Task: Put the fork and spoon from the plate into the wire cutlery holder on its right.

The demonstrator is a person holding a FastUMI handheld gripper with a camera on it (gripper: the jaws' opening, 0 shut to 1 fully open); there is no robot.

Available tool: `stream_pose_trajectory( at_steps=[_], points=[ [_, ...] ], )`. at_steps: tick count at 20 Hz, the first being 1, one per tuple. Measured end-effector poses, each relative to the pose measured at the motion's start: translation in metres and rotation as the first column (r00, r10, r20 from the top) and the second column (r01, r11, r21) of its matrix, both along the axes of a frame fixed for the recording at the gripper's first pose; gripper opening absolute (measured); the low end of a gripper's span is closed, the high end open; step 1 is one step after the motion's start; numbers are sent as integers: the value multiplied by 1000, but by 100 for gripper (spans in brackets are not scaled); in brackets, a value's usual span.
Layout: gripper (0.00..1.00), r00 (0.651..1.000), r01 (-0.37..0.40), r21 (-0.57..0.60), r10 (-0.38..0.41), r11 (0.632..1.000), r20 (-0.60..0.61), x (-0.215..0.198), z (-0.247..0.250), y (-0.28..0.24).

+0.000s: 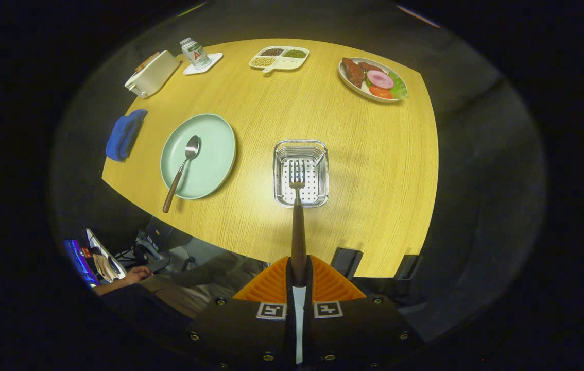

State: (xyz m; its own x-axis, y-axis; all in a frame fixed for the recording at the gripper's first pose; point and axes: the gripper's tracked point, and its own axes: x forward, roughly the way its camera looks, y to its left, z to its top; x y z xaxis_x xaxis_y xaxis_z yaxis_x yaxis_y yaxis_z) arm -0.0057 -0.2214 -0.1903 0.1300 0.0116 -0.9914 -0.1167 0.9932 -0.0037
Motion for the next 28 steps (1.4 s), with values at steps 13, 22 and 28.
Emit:
stream_pose_trajectory(
  at_steps=[13, 22, 28],
  points=[
    [12, 998, 57, -10, -57, 998, -32, 26, -15, -8],
    [45, 983, 116, 32, -119, 993, 140, 30, 34, 4],
    [46, 971, 97, 110, -118, 989, 208, 12, 44, 60]
  ],
)
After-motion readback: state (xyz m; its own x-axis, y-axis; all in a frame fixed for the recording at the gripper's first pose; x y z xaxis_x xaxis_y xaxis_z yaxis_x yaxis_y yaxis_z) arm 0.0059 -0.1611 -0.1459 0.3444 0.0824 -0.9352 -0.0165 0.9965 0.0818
